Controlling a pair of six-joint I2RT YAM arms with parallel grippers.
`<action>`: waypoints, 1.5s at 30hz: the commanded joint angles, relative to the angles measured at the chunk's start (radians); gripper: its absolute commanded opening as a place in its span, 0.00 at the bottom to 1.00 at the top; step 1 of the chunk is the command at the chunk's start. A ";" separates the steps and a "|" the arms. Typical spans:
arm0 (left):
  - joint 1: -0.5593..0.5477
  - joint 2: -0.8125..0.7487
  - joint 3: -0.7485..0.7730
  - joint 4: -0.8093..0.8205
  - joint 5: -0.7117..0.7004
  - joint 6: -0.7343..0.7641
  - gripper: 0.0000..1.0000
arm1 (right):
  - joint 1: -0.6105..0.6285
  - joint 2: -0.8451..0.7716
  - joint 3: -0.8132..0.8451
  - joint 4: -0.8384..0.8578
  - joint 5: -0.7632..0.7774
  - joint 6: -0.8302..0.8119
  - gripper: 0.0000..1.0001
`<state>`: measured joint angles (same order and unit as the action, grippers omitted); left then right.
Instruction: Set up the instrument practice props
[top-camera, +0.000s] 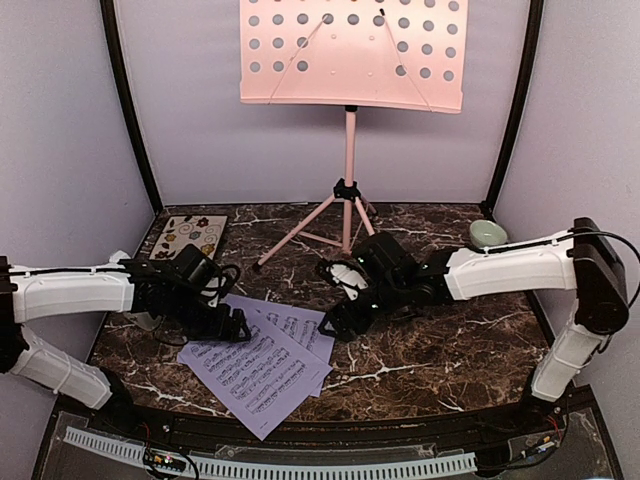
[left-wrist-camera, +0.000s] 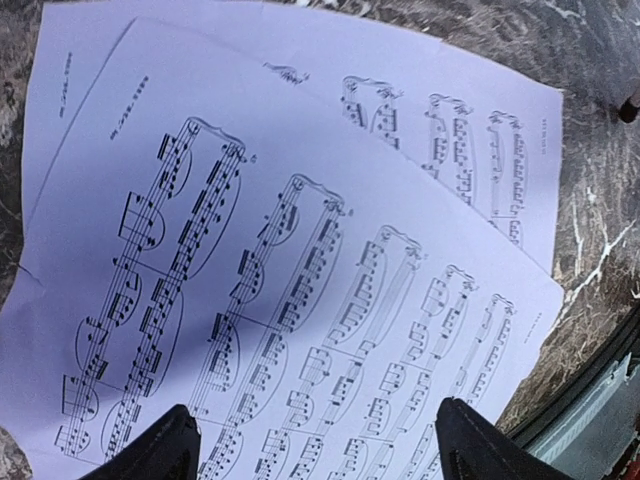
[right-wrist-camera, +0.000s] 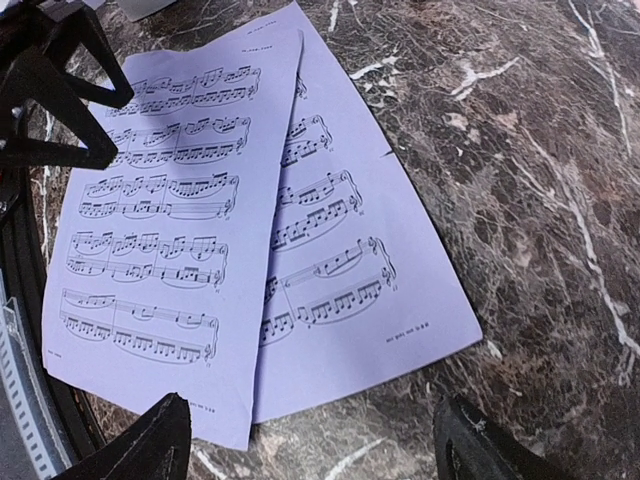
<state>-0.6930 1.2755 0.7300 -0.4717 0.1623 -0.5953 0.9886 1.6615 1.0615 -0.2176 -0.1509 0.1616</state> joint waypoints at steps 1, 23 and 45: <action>0.010 0.067 -0.013 -0.008 0.035 -0.039 0.83 | 0.010 0.084 0.101 0.024 -0.062 0.010 0.84; 0.135 0.432 0.355 0.038 0.142 0.215 0.76 | 0.009 0.164 0.136 -0.047 -0.027 0.049 0.78; 0.178 0.623 0.612 0.068 0.192 0.401 0.53 | 0.139 0.192 0.200 -0.071 0.018 0.051 0.46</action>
<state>-0.5167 1.8538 1.3018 -0.4366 0.3229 -0.2340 1.0954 1.8400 1.2259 -0.3233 -0.1368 0.2043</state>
